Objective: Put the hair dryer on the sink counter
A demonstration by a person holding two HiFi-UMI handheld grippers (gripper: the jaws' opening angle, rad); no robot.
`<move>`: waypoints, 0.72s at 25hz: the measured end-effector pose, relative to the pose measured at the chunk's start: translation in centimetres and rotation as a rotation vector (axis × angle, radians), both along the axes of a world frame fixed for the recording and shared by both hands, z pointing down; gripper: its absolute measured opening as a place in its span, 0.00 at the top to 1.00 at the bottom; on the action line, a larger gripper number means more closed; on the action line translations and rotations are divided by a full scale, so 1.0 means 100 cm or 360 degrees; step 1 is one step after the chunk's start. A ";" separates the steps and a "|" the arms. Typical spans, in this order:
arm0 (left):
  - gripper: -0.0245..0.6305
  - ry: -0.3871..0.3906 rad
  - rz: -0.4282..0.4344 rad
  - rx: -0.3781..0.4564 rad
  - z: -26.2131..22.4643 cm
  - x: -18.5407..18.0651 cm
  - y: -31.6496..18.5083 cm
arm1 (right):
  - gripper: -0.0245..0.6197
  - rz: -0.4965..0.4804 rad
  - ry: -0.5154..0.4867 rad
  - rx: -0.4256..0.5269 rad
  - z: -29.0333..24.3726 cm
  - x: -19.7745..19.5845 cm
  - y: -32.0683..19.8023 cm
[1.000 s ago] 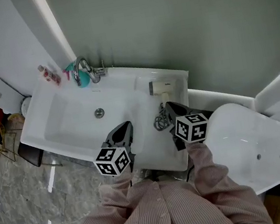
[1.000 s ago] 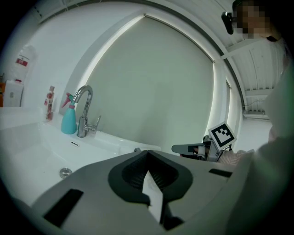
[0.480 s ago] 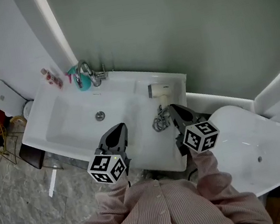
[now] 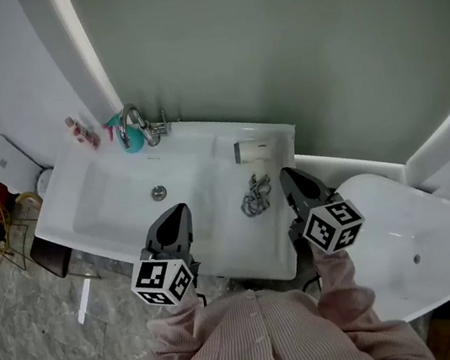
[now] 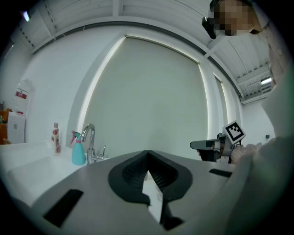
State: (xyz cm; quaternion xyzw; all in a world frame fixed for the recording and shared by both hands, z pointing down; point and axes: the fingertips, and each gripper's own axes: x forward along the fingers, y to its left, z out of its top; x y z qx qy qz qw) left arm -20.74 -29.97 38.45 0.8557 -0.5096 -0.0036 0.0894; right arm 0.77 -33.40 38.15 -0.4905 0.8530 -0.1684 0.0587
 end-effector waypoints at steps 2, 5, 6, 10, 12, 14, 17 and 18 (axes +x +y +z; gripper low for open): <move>0.96 0.0008 -0.0019 0.0011 -0.002 -0.003 0.000 | 0.95 0.0014 0.0015 0.0020 -0.004 0.004 0.000; 0.97 0.0014 -0.0044 0.0030 -0.008 -0.007 0.000 | 0.95 0.0041 0.0102 0.0044 -0.006 0.009 0.001; 0.96 0.0014 -0.0050 0.0034 -0.009 -0.007 0.001 | 0.95 0.0048 0.0134 0.0050 -0.005 0.010 0.002; 0.96 0.0008 -0.0059 0.0028 -0.004 -0.007 0.002 | 0.95 0.0065 0.0192 0.0076 -0.004 0.014 0.003; 0.97 0.0009 -0.0065 0.0029 -0.004 -0.007 0.003 | 0.95 0.0062 0.0201 0.0085 -0.004 0.015 0.005; 0.97 0.0005 -0.0068 0.0033 -0.006 -0.006 0.003 | 0.95 0.0061 0.0211 0.0091 -0.006 0.015 0.005; 0.97 0.0003 -0.0068 0.0031 -0.005 -0.005 0.002 | 0.95 0.0060 0.0216 0.0089 -0.004 0.017 0.005; 0.96 0.0001 -0.0067 0.0029 -0.004 -0.004 0.003 | 0.95 0.0060 0.0218 0.0090 -0.004 0.017 0.006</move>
